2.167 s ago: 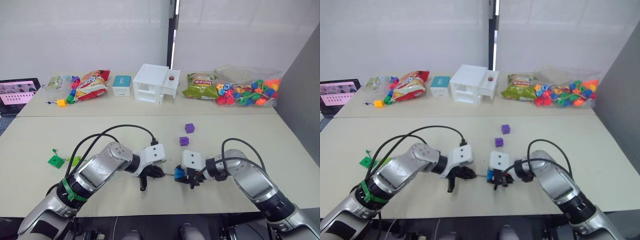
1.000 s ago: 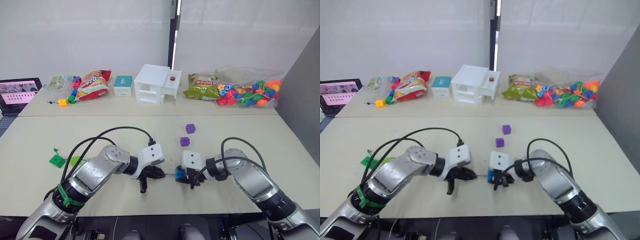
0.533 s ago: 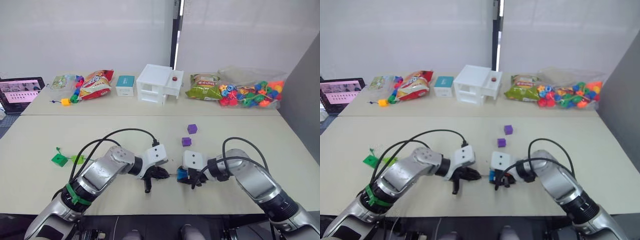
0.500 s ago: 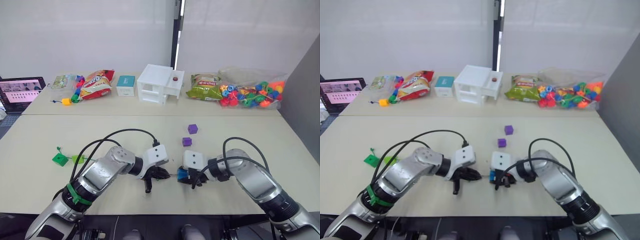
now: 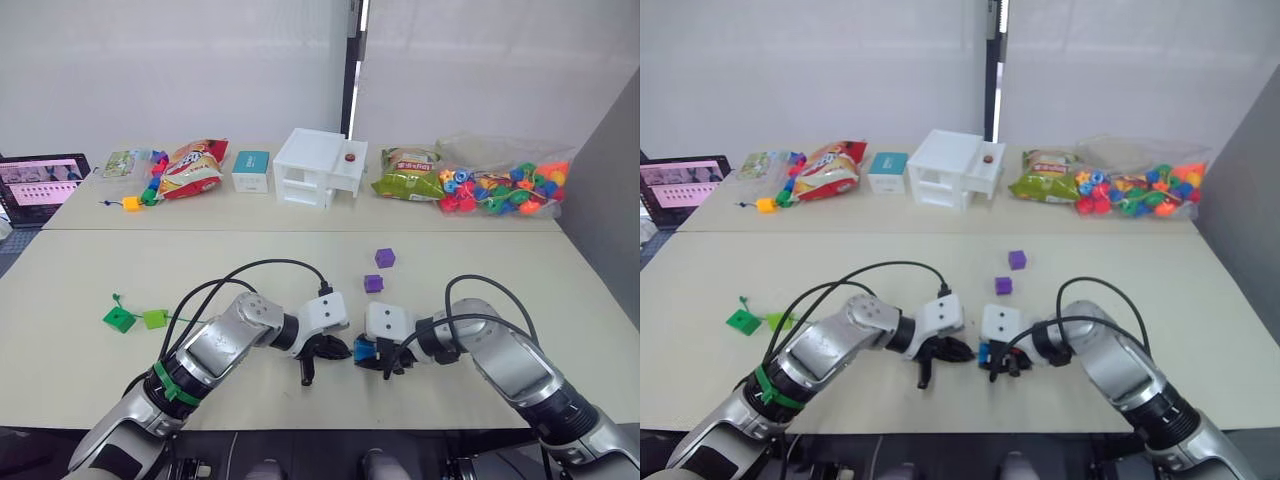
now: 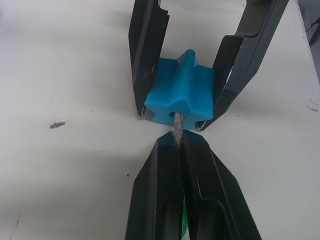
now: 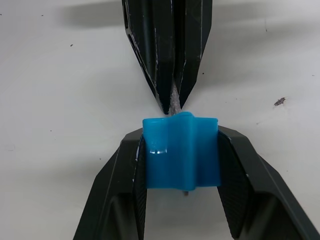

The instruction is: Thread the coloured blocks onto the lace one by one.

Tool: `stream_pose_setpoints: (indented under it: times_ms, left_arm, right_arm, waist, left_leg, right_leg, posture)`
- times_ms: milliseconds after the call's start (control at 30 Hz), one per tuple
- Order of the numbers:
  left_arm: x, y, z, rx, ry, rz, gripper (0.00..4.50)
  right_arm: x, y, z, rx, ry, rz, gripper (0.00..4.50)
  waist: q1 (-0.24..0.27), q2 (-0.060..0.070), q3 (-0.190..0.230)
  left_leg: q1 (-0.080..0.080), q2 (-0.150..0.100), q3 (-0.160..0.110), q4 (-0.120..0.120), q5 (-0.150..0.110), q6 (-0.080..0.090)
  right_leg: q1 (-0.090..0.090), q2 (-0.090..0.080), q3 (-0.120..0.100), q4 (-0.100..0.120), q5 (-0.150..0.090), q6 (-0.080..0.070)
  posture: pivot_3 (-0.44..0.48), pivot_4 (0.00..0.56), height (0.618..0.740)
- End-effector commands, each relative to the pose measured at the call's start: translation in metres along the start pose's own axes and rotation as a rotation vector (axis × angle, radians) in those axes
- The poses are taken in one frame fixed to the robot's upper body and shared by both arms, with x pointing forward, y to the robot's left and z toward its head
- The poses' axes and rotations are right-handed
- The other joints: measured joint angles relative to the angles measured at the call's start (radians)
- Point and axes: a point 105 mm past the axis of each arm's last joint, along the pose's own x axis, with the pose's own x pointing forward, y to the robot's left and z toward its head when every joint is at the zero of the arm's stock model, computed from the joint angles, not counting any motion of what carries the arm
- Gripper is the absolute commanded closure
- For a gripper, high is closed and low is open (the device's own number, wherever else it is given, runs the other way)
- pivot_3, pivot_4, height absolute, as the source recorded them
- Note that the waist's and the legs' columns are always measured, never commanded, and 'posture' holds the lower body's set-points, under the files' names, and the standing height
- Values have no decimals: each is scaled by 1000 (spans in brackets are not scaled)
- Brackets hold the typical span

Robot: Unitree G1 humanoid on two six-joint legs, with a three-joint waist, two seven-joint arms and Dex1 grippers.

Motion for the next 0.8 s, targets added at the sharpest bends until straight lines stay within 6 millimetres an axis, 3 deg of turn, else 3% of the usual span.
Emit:
stream_pose_setpoints:
  times_ms: [33, 100, 300, 433, 600, 800]
  left_arm:
    - [6, -12, 22, 93, -71, -79, 4500]
    - [10, -12, 21, 95, -80, -97, 4500]
    - [-3, -4, 19, 142, -84, -85, 2577]
    - [-23, 0, 6, 170, -42, -54, 1259]
    - [-39, 3, -9, 156, -9, -24, 1259]
    - [-39, 8, -23, 146, 5, 24, 1259]
  right_arm:
    - [10, 9, -10, 43, 26, 37, 3131]
    - [11, 9, -8, 40, 20, 38, 3131]
    - [12, 9, -9, 40, 21, 35, 3131]
    - [10, 10, -12, 51, 28, 25, 3131]
    - [9, 10, -13, 59, 28, 17, 3131]
    - [9, 10, -13, 64, 25, 10, 3131]
  waist:
    - [0, 0, 0]
    - [0, 0, 0]
    - [-2, 0, 0]
    - [-7, 0, 0]
    - [-10, 0, 0]
    - [-10, 0, 0]
  left_leg:
    - [0, 0, 0, 0, 0, 0]
    - [0, 0, 0, 0, 0, 0]
    - [1, 0, 0, 0, 0, 0]
    - [1, 1, 0, 0, 0, 0]
    - [1, 1, 0, 0, 0, 0]
    - [1, 1, 0, 0, 0, 0]
  right_leg:
    - [0, 0, 0, 0, 0, 0]
    - [0, 0, 0, 0, 0, 0]
    - [1, 0, 0, 0, 0, 0]
    - [0, 1, 0, 0, 0, 0]
    - [0, 0, 0, 0, 0, 0]
    - [0, 0, 0, 0, 0, 0]
  posture:
    - [0, 150, 740]
    - [0, 150, 740]
    - [0, 150, 740]
    - [0, 150, 740]
    - [0, 150, 740]
    - [0, 150, 740]
